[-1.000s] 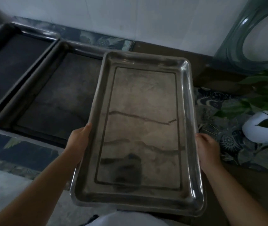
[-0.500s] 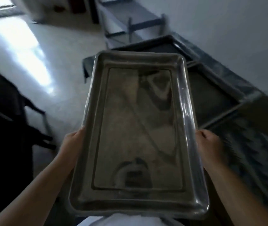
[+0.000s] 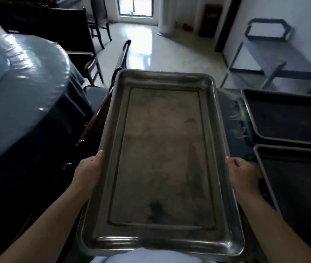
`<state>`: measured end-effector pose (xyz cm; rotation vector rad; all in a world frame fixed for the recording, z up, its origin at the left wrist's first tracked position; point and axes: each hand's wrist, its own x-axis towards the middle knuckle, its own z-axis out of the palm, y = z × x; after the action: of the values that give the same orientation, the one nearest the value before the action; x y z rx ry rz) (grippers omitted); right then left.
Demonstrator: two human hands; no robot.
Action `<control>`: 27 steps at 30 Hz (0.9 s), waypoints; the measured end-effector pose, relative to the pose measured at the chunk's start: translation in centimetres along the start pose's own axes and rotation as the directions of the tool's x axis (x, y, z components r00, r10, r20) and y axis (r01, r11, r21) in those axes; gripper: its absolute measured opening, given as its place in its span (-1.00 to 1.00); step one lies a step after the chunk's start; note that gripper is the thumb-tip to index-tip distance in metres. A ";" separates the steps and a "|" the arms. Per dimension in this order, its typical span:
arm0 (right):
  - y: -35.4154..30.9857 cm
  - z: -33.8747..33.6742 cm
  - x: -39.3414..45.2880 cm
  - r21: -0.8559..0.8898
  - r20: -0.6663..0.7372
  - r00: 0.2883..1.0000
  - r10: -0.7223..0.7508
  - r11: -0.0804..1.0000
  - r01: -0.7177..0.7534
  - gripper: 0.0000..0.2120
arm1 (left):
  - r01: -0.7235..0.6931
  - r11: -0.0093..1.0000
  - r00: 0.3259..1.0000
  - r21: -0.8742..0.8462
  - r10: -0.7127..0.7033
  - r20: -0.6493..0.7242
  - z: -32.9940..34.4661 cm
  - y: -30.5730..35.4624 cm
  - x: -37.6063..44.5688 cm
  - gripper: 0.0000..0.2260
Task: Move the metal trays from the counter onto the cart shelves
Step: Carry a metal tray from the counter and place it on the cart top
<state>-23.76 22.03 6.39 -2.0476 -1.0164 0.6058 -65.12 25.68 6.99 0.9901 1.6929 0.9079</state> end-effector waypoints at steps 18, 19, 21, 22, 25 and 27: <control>-3.7 7.4 11.2 -0.024 0.064 0.998 0.025 0.999 -0.023 -0.75 | 0.080 0.995 0.997 0.066 -0.079 -0.015 3.0 3.5 13.9 -0.62; -3.9 7.9 13.1 -0.025 0.064 0.998 0.023 0.999 -0.022 -0.75 | 0.082 0.994 0.997 0.074 -0.081 -0.021 3.9 4.2 15.3 -0.62; -4.9 8.6 17.4 -0.015 0.069 0.997 0.018 1.000 -0.017 -0.74 | 0.090 0.994 0.996 0.064 -0.088 -0.024 5.8 6.3 18.2 -0.62; -5.6 8.7 19.6 -0.003 0.077 0.997 0.018 1.000 -0.017 -0.74 | 0.090 0.994 0.996 0.060 -0.088 -0.031 6.7 7.5 19.6 -0.62; -7.6 8.2 25.6 0.006 0.093 0.996 0.012 1.000 -0.013 -0.75 | 0.077 0.995 0.997 0.067 -0.075 -0.031 9.7 11.2 23.0 -0.60; -8.2 7.9 29.2 0.002 0.088 0.996 0.007 1.000 -0.007 -0.73 | 0.070 0.996 0.997 0.055 -0.069 -0.015 11.6 13.3 25.1 -0.59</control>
<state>-16.27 52.44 5.86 -2.0384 -1.0597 0.7062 -57.10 55.30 6.74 0.9574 1.7615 0.8273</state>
